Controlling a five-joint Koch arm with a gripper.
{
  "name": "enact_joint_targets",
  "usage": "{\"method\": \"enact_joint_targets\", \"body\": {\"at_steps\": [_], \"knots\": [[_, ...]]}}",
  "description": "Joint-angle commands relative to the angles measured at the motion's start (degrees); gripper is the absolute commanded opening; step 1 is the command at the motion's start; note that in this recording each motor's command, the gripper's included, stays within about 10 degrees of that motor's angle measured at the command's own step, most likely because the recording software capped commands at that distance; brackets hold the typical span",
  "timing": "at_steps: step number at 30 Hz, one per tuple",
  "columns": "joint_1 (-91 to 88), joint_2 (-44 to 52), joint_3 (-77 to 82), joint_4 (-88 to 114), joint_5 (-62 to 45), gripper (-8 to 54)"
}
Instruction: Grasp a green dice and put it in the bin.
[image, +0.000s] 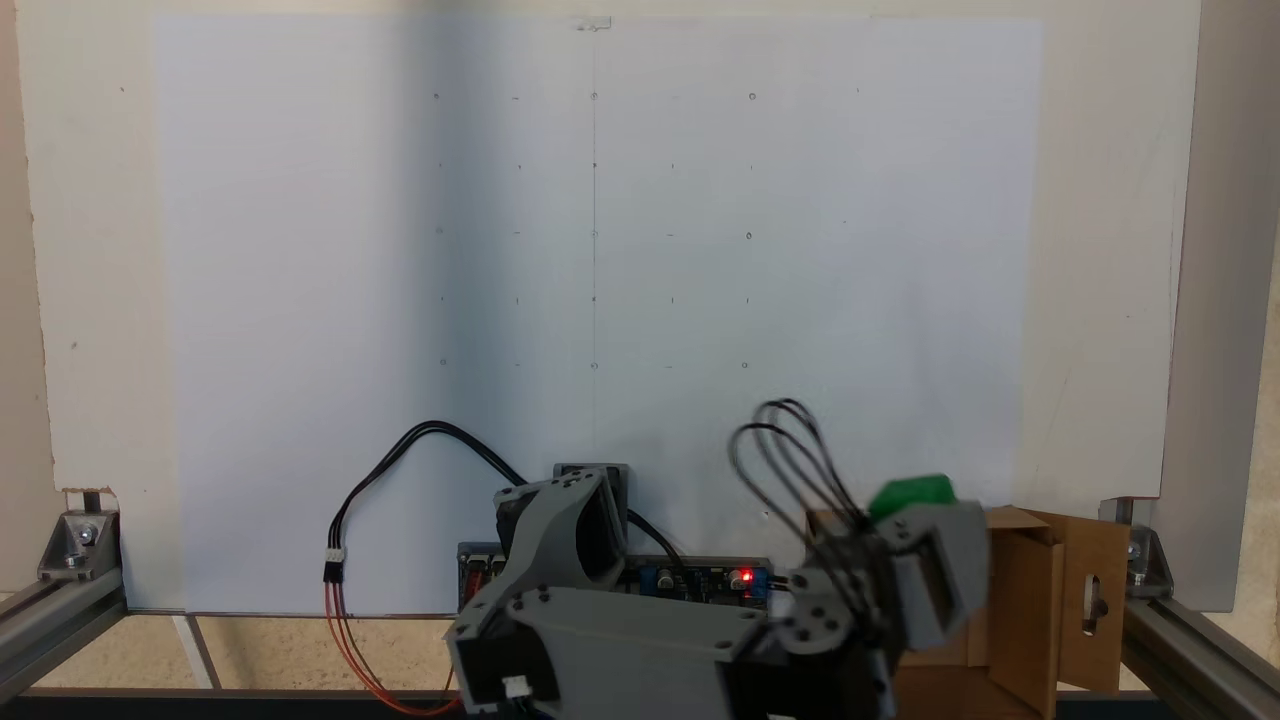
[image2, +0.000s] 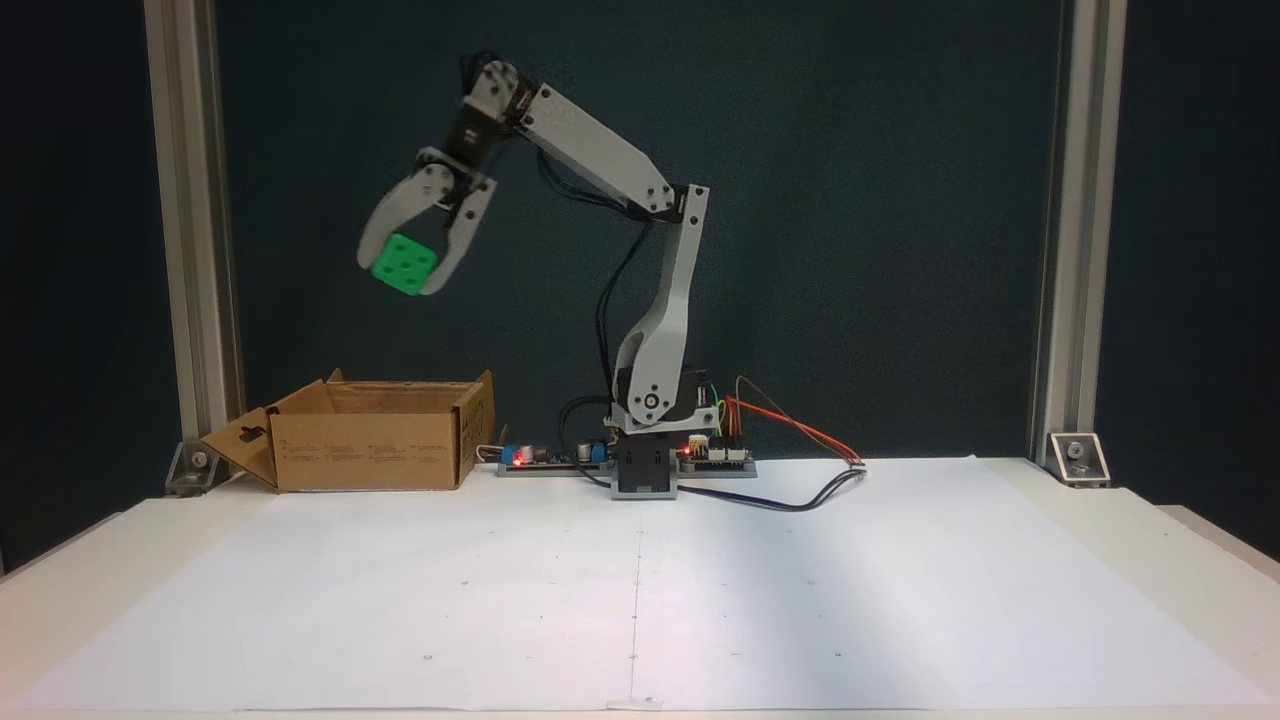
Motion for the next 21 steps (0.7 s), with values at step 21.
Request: {"method": "enact_joint_targets", "body": {"at_steps": [21], "knots": [[24.87,-24.7,-6.24,-7.47,-8.35,11.5]]}}
